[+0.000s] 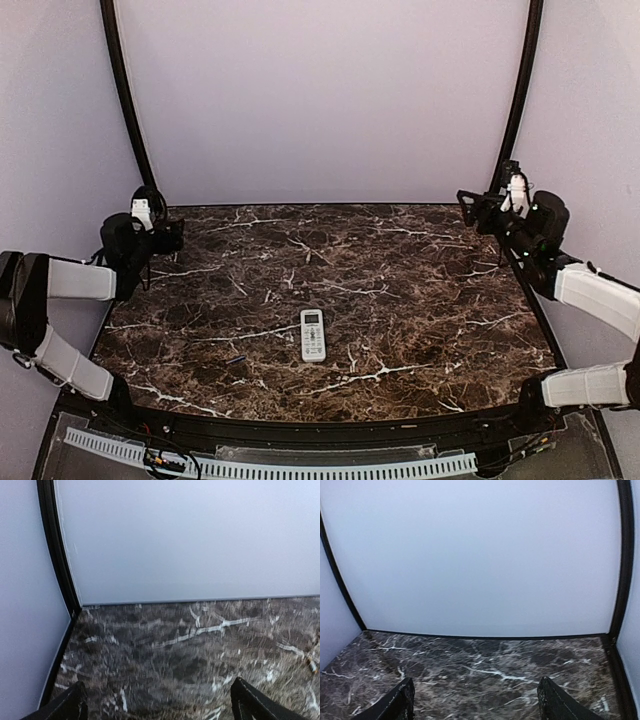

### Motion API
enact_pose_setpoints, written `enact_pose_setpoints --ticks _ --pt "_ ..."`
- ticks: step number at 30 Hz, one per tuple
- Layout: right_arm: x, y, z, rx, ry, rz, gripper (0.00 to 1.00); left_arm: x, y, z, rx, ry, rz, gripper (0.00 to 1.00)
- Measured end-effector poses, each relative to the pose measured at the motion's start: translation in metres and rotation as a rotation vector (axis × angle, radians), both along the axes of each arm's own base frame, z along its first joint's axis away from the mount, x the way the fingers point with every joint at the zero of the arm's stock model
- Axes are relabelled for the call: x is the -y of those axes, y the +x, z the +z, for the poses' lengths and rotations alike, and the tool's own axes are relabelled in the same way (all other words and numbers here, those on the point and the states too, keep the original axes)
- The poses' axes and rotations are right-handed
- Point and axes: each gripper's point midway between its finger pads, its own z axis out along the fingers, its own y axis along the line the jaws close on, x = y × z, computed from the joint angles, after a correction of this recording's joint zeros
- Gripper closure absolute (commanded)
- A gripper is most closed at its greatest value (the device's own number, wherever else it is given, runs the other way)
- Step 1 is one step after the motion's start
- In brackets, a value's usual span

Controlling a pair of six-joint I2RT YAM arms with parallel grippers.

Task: Load the batteries into the remote control
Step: Pick up the remote control from the center of the board.

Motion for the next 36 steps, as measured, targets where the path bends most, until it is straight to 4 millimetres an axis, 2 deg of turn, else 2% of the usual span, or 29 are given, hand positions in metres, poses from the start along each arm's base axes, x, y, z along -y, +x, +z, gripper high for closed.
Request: enact_pose_setpoints --ticks 3,4,5,6,8,10,11,13,16,20,24,28,32,36 --pt "-0.066 -0.013 -0.007 -0.119 0.04 0.122 0.21 0.007 -0.004 0.072 0.125 -0.034 -0.029 0.02" --pt "-0.09 -0.018 -0.014 -0.175 0.039 0.153 0.2 0.012 -0.012 0.103 0.189 -0.042 -0.049 0.03" --pt "-0.113 -0.024 -0.021 -0.231 0.034 0.186 0.17 0.019 -0.021 0.126 0.239 -0.044 -0.072 0.03" --pt "-0.138 -0.031 -0.03 -0.288 0.019 0.211 0.14 0.033 -0.036 0.153 0.304 -0.039 -0.116 0.03" --pt "-0.184 -0.045 -0.051 -0.403 -0.029 0.254 0.04 0.059 -0.06 0.183 0.38 -0.018 -0.205 0.04" --pt "-0.23 -0.063 -0.075 -0.516 -0.105 0.286 0.02 0.085 -0.086 0.202 0.432 0.017 -0.305 0.04" --pt "-0.247 -0.069 -0.085 -0.557 -0.133 0.29 0.02 0.095 -0.097 0.207 0.45 0.037 -0.35 0.04" --pt "-0.289 -0.087 -0.111 -0.652 -0.223 0.311 0.02 0.104 -0.113 0.208 0.465 0.077 -0.404 0.04" --pt "-0.326 -0.112 -0.152 -0.762 -0.338 0.326 0.02 0.113 -0.127 0.192 0.452 0.137 -0.46 0.04" --pt "-0.348 -0.141 -0.205 -0.884 -0.49 0.326 0.02 0.134 -0.142 0.163 0.415 0.22 -0.568 0.03" --pt "-0.349 -0.164 -0.24 -0.973 -0.586 0.315 0.02 0.153 -0.152 0.147 0.395 0.261 -0.669 0.03" --pt "-0.341 -0.174 -0.257 -1.037 -0.624 0.292 0.14 0.163 -0.156 0.139 0.382 0.277 -0.731 0.03" --pt "-0.342 -0.177 -0.266 -1.059 -0.635 0.288 0.36 0.17 -0.157 0.13 0.36 0.281 -0.771 0.03" --pt "-0.345 -0.177 -0.265 -1.056 -0.631 0.297 0.54 0.175 -0.161 0.128 0.362 0.29 -0.798 0.04"
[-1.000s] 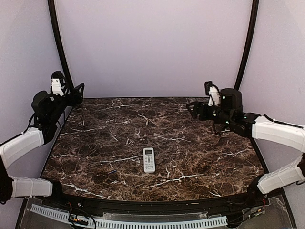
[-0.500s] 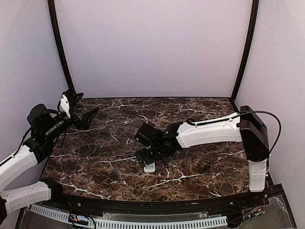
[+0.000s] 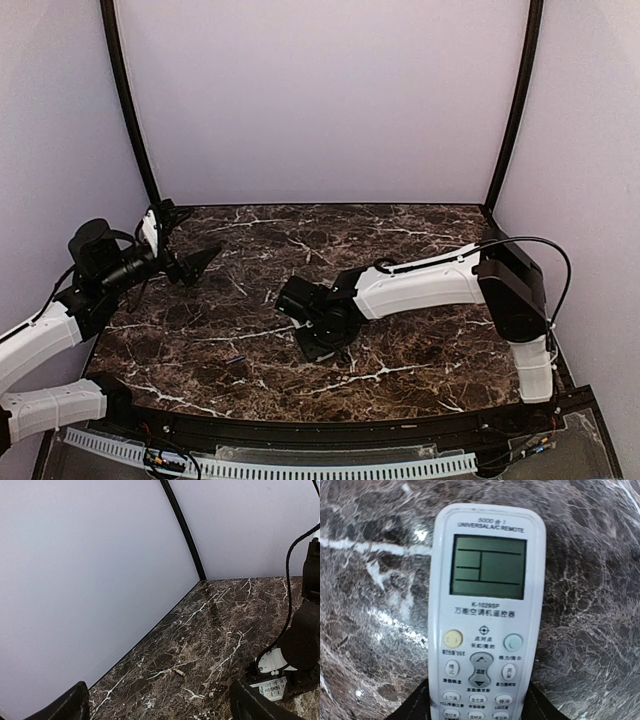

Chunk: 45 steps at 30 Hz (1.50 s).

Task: Load the batteries into the remote control
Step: Pick up the remote control from the center of the board, then pass from the right arm to the left

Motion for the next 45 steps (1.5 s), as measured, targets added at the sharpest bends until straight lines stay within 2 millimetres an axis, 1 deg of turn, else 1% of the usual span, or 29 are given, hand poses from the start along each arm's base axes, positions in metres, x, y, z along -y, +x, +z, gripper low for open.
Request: enact_pose_setpoints --ticks 3,5,7,10,12,15,17,19,21,23,25,26,28,31,33,34,35,36,37,38,39,40,42,43,44,45 --pt "0.0 0.0 0.0 -0.001 -0.002 0.007 0.65 0.005 -0.004 0.0 0.011 0.013 -0.022 0.08" --pt "0.0 0.001 0.001 -0.005 -0.002 0.028 0.68 0.012 -0.01 -0.002 0.026 0.032 -0.057 0.1" --pt "-0.001 -0.001 0.003 -0.026 0.013 0.063 0.73 0.023 -0.019 -0.008 0.046 0.07 -0.106 0.11" --pt "0.003 -0.011 0.015 -0.091 0.065 0.146 0.78 0.048 -0.044 -0.028 0.066 0.175 -0.22 0.13" --pt "0.004 -0.016 0.036 -0.124 0.123 0.208 0.81 0.066 -0.065 -0.047 0.092 0.286 -0.301 0.15" --pt "-0.002 -0.024 0.083 -0.135 0.247 0.308 0.85 0.084 -0.09 -0.071 0.136 0.449 -0.397 0.19" --pt "-0.007 -0.033 0.112 -0.148 0.323 0.384 0.87 0.091 -0.101 -0.083 0.164 0.542 -0.437 0.19" --pt "-0.013 -0.045 0.133 -0.166 0.378 0.456 0.88 0.097 -0.111 -0.092 0.193 0.62 -0.476 0.2" --pt "-0.019 -0.056 0.146 -0.184 0.409 0.521 0.89 0.1 -0.117 -0.096 0.22 0.659 -0.501 0.21" --pt "-0.021 -0.065 0.152 -0.202 0.42 0.564 0.89 0.102 -0.119 -0.099 0.246 0.687 -0.512 0.25" --pt "-0.022 -0.076 0.156 -0.225 0.427 0.604 0.9 0.105 -0.119 -0.101 0.265 0.71 -0.517 0.33" --pt "-0.023 -0.08 0.158 -0.232 0.43 0.618 0.9 0.106 -0.117 -0.102 0.268 0.721 -0.515 0.39" --pt "-0.026 -0.087 0.164 -0.24 0.439 0.647 0.9 0.108 -0.115 -0.105 0.273 0.744 -0.515 0.45" --pt "-0.028 -0.094 0.17 -0.247 0.45 0.672 0.91 0.109 -0.111 -0.11 0.277 0.773 -0.509 0.5" --pt "-0.027 -0.098 0.169 -0.257 0.445 0.68 0.92 0.11 -0.112 -0.11 0.283 0.778 -0.509 0.55" --pt "-0.026 -0.098 0.169 -0.259 0.443 0.682 0.92 0.111 -0.113 -0.11 0.287 0.781 -0.51 0.61" --pt "-0.026 -0.099 0.169 -0.262 0.442 0.684 0.92 0.111 -0.113 -0.11 0.29 0.782 -0.508 0.65" --pt "-0.025 -0.1 0.169 -0.265 0.442 0.687 0.92 0.112 -0.113 -0.109 0.293 0.782 -0.505 0.71" --pt "-0.025 -0.1 0.169 -0.268 0.441 0.688 0.93 0.112 -0.113 -0.108 0.295 0.781 -0.503 0.74" --pt "-0.025 -0.101 0.169 -0.273 0.442 0.689 0.93 0.113 -0.112 -0.107 0.304 0.782 -0.499 0.81" --pt "-0.025 -0.102 0.169 -0.276 0.443 0.689 0.93 0.113 -0.113 -0.106 0.304 0.781 -0.499 0.85" --pt "-0.025 -0.102 0.169 -0.284 0.447 0.686 0.93 0.113 -0.114 -0.107 0.322 0.796 -0.507 0.91" --pt "-0.023 -0.103 0.17 -0.306 0.451 0.679 0.93 0.113 -0.117 -0.108 0.326 0.807 -0.513 0.99" --pt "-0.023 -0.103 0.171 -0.305 0.453 0.681 0.91 0.113 -0.117 -0.108 0.321 0.807 -0.513 1.0" --pt "-0.023 -0.104 0.171 -0.306 0.454 0.682 0.83 0.113 -0.117 -0.108 0.319 0.805 -0.513 1.0" --pt "-0.023 -0.104 0.171 -0.307 0.452 0.681 0.72 0.114 -0.118 -0.108 0.316 0.801 -0.512 1.0"
